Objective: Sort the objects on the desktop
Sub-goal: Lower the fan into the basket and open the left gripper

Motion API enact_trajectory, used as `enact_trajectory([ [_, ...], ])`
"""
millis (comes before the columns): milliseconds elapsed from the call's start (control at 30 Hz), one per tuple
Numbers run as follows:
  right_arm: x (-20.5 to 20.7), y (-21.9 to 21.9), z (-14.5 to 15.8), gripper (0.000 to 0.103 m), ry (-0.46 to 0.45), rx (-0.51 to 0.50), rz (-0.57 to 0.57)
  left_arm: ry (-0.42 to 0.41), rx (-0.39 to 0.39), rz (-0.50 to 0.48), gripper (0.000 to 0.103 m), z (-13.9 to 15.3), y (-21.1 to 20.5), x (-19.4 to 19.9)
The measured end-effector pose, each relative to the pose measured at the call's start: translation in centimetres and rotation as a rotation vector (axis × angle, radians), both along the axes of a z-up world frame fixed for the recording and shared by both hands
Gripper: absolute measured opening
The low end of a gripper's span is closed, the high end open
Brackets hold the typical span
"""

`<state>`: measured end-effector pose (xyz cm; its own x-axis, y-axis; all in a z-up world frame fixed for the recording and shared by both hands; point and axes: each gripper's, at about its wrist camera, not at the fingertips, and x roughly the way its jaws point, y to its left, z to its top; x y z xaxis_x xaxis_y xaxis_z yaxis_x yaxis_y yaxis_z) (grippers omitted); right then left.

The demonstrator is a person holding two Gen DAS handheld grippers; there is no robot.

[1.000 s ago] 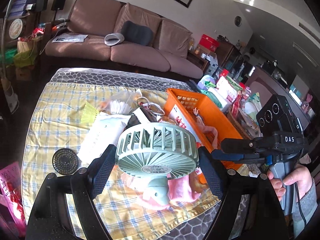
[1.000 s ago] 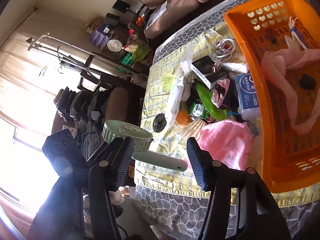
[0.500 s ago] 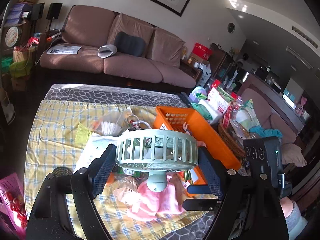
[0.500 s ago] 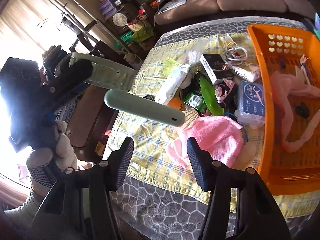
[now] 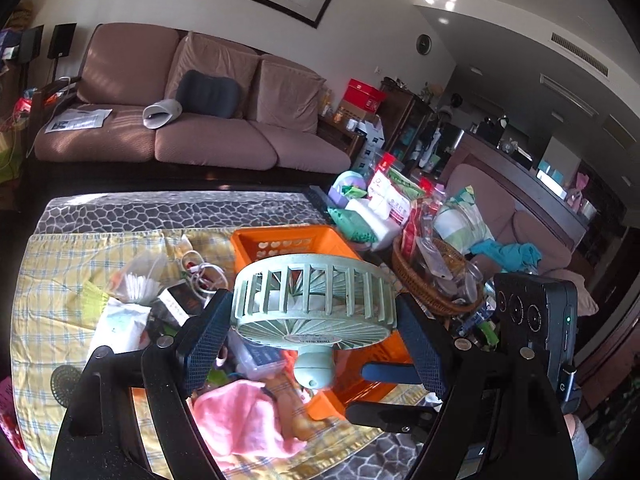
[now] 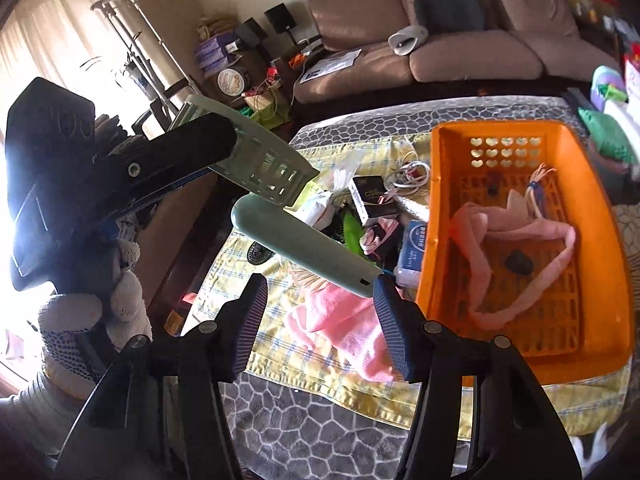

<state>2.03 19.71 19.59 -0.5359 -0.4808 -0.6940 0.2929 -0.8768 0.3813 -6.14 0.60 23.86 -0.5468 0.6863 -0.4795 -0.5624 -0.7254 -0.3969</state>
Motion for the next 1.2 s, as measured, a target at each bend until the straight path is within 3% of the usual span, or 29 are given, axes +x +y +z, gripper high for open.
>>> enact_trajectory([
  [333, -1.2, 8.3, -0.5, 0.052, -0.003, 0.098, -0.115, -0.020, 0.010, -0.110, 0.083, -0.7, 10.0, -0.4],
  [433, -1.7, 10.1, -1.7, 0.028, -0.028, 0.127, -0.119, -0.056, 0.035, -0.150, 0.075, -2.1, 11.9, -1.0],
  [467, -1.9, 10.8, -2.2, 0.028, -0.035, 0.124, -0.125, -0.067, 0.043, -0.154, 0.068, -2.6, 12.4, -1.2],
  [533, -2.2, 12.3, -3.4, 0.027, -0.042, 0.105, -0.143, -0.078, 0.043, -0.158, 0.067, -3.4, 13.3, -1.6],
  [667, -3.1, 14.3, -6.1, 0.027, -0.091, 0.104, -0.170, -0.116, -0.025, -0.163, 0.067, -5.7, 15.3, -2.7],
  [900, -3.2, 15.9, -8.0, 0.028, -0.142, 0.097, -0.186, -0.137, -0.125, -0.133, 0.067, -7.8, 14.8, -3.9],
  [1133, -3.6, 15.6, -7.3, 0.042, -0.141, 0.167, -0.222, -0.046, -0.354, -0.121, 0.067, -8.7, 15.9, -2.2],
  [1200, -3.5, 15.2, -7.2, 0.046, -0.149, 0.186, -0.221, -0.039, -0.381, -0.121, 0.070, -8.9, 15.9, -1.6],
])
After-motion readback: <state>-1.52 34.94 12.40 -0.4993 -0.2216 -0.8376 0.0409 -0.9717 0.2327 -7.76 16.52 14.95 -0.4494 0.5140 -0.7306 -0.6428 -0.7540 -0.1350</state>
